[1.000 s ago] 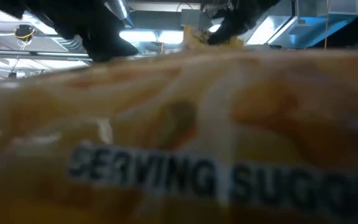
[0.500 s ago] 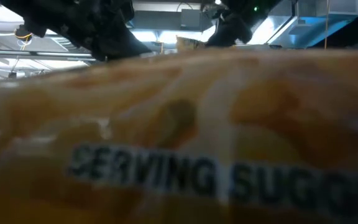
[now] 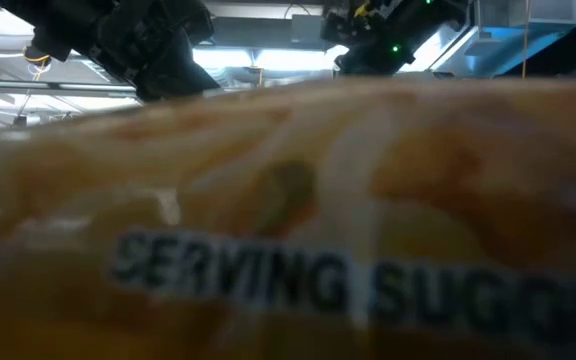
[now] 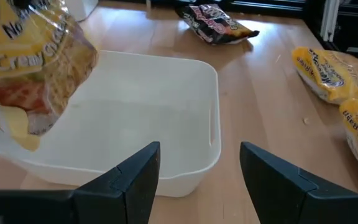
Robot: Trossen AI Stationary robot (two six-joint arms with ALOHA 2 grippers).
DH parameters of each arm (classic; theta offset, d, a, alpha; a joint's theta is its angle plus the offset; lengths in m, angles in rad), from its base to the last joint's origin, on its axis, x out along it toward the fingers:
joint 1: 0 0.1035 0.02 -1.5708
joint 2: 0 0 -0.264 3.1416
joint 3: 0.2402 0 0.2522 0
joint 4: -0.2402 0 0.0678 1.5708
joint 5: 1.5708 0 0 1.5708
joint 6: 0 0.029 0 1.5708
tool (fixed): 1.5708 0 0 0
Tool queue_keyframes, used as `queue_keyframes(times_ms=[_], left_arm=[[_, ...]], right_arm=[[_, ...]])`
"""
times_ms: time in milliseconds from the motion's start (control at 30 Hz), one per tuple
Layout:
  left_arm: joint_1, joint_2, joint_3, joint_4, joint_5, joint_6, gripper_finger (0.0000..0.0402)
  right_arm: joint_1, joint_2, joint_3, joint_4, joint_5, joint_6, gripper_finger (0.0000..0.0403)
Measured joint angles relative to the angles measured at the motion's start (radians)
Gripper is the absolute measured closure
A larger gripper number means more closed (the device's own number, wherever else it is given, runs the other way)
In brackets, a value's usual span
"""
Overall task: Sort Maruchan noodles
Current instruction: Put the yellow noodle pack into the white middle bin
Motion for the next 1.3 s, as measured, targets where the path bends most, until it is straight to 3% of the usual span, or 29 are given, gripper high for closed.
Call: queue_keyframes(times_ms=[733,1000,1300], left_arm=[[-0.006,0.000,0.000,0.008,-0.039,-0.003,0.0186],[-0.006,0.000,0.000,0.009,-0.039,-0.003,0.0186],[-0.006,0.001,0.000,0.010,-0.039,-0.004,0.0186]], right_arm=[[0.000,0.126,0.000,0.007,0.030,-0.002,0.0380],[0.001,0.108,0.001,-0.006,0.044,-0.002,0.0380],[0.001,0.099,0.139,-0.200,0.061,-0.003,0.0380]])
